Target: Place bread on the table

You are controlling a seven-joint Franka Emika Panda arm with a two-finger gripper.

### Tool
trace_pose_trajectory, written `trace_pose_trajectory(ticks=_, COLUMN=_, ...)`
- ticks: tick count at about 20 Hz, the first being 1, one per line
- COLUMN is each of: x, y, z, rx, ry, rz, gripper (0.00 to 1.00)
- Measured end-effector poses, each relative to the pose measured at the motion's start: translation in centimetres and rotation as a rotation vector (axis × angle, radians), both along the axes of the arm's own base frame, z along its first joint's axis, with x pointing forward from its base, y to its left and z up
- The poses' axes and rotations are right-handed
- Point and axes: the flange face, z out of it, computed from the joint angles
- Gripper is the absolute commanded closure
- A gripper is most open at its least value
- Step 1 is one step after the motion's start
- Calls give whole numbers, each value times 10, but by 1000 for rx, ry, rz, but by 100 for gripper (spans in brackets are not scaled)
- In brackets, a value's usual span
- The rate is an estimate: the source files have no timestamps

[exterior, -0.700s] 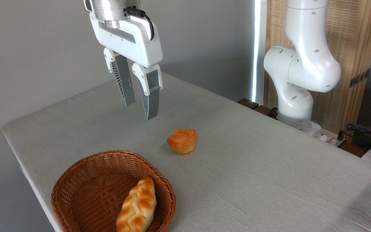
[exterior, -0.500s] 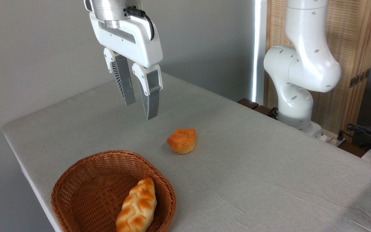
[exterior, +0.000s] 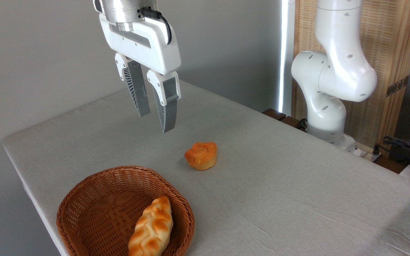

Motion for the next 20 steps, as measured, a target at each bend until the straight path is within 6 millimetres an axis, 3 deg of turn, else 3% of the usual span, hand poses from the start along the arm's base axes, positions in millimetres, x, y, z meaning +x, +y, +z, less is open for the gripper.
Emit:
trace_pose_trajectory(ticks=9, x=1, y=11, z=0, rx=-1, ry=-13, rz=20, gripper=0)
trace_pose_trajectory(ticks=14, x=16, y=23, z=-16, rx=-1, ry=-30, rz=44, gripper=0)
trace_pose_trajectory(ticks=16, x=26, y=40, z=-28, rx=1, ry=-36, rz=76, gripper=0)
trace_pose_trajectory(ticks=20, x=52, y=72, z=-74, rx=10, ry=-45, rz=145, gripper=0)
